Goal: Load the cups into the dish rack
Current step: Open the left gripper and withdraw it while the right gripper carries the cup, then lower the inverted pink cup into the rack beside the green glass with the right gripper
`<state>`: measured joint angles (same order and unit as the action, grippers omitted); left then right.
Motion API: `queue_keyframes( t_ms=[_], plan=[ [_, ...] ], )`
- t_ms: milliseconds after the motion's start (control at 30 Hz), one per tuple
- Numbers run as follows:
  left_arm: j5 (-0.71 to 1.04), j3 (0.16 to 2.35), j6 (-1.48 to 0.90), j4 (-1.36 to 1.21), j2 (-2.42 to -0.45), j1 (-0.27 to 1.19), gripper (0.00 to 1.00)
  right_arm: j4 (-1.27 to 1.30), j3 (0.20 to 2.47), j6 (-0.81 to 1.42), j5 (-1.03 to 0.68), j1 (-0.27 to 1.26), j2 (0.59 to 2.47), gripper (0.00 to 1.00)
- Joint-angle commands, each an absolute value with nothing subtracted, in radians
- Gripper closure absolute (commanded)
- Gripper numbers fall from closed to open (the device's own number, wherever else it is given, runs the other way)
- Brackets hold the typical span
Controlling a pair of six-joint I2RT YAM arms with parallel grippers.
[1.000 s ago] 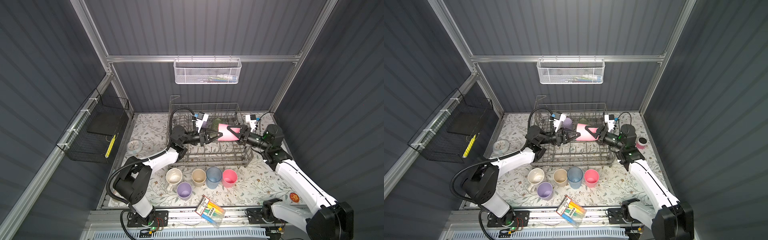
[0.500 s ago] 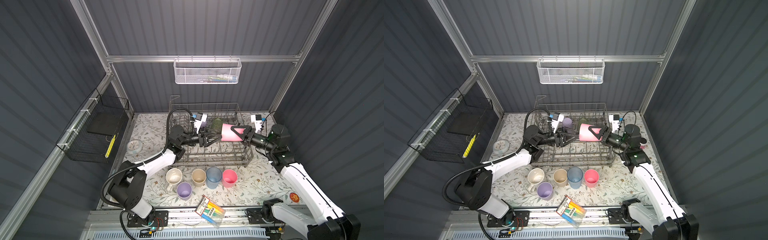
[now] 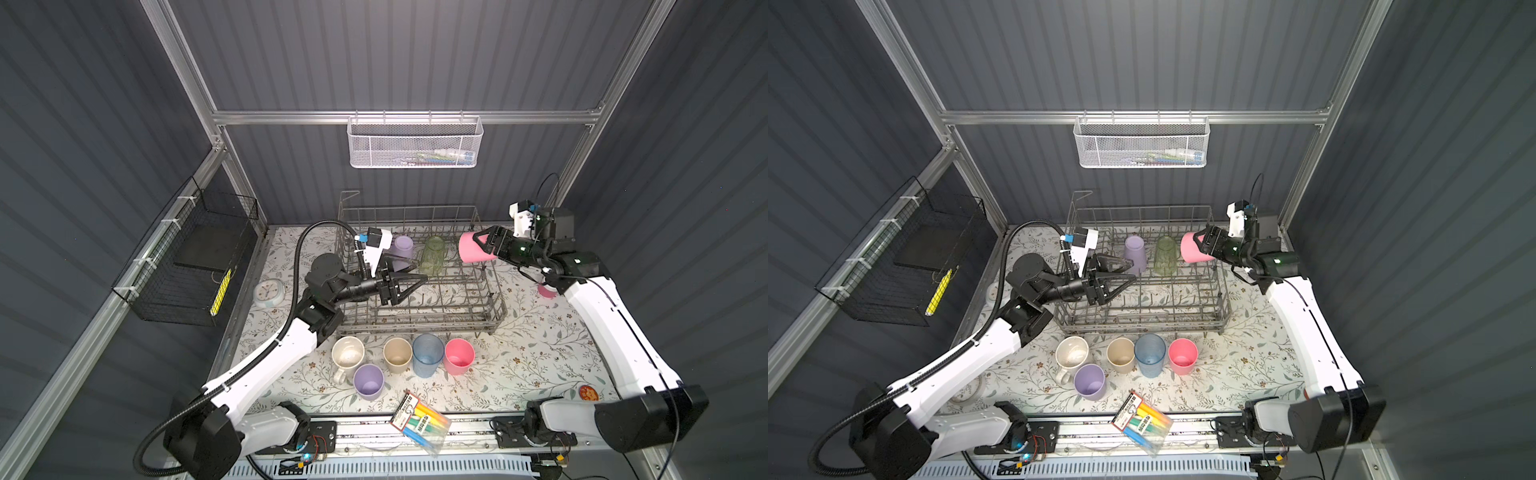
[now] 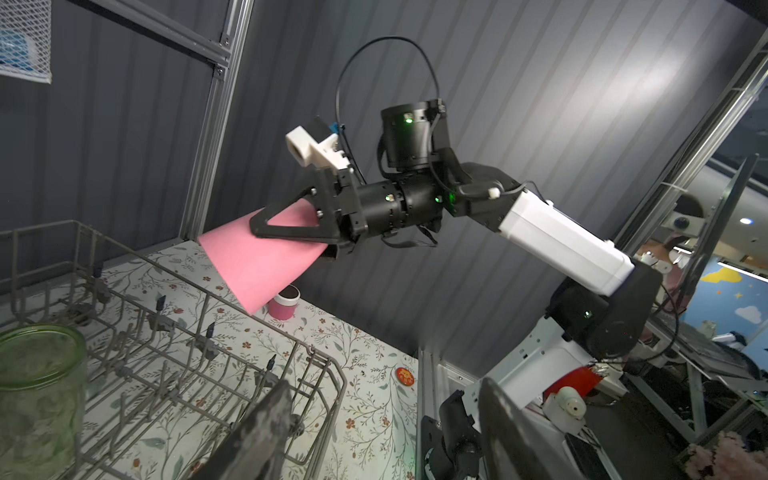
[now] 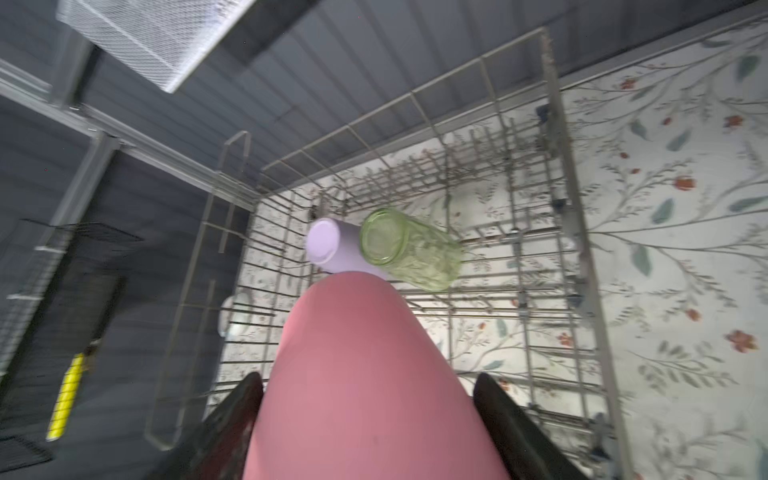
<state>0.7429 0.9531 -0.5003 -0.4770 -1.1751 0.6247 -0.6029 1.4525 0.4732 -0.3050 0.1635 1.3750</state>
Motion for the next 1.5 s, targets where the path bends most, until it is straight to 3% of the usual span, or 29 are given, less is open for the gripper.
queue_keyframes(
  t_ms=[0, 300, 467, 967, 1467],
  plan=[
    [0.712, 0.936, -0.407, -0.355, -1.13, 0.618, 0.29, -0.758, 1.566, 0.348, -0.143, 0.166, 1.474, 0.58],
    [0.7, 0.902, -0.382, -0.328, -1.078, 0.618, 0.3, -0.877, 1.885, 0.238, 0.069, 0.209, 1.74, 0.58],
    [0.701, 0.903, -0.372, -0.329, -1.082, 0.618, 0.3, -0.961, 2.065, 0.206, 0.082, 0.241, 1.887, 0.59],
    [0.728, 0.884, -0.406, -0.38, -1.1, 0.618, 0.3, -0.979, 2.147, 0.166, 0.199, 0.265, 2.056, 0.58],
    [0.737, 0.879, -0.402, -0.388, -1.132, 0.618, 0.31, -0.958, 2.18, 0.198, 0.146, 0.265, 2.156, 0.58]
  ],
)
